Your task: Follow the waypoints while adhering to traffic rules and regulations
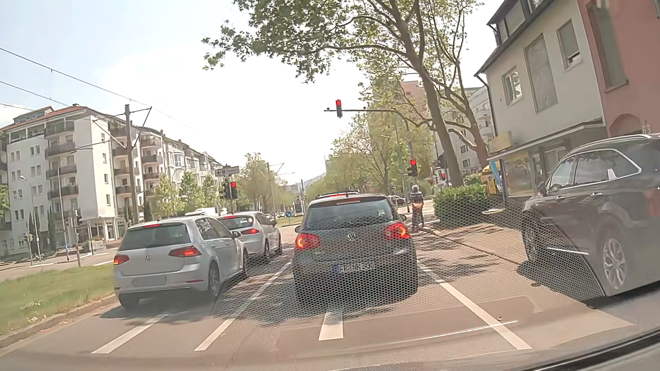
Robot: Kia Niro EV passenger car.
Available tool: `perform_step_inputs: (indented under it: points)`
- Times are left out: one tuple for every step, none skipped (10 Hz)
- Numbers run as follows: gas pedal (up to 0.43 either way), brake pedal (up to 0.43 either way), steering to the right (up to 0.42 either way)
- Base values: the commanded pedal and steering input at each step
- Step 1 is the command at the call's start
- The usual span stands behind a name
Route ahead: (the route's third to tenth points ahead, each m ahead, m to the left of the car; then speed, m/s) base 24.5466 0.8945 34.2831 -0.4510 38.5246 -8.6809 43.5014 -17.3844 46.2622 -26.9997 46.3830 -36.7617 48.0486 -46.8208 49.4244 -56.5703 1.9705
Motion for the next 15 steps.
perform_step_inputs:
  points:
    - [0.0,0.146,-0.011]
    - [0.0,0.146,-0.011]
    - [0.0,0.122,-0.011]
    - [0.0,0.104,-0.011]
    - [0.0,0.104,-0.011]
    - [0.0,0.104,-0.011]
    - [0.0,0.11,-0.011]
    - [0.0,0.116,-0.011]
    - [0.0,0.122,-0.011]
    - [0.0,0.128,-0.011]
    - [0.0,0.134,-0.011]
    - [0.0,0.14,-0.01]
    - [0.0,0.14,-0.009]
    - [0.0,0.14,-0.008]
    - [0.0,0.146,-0.007]
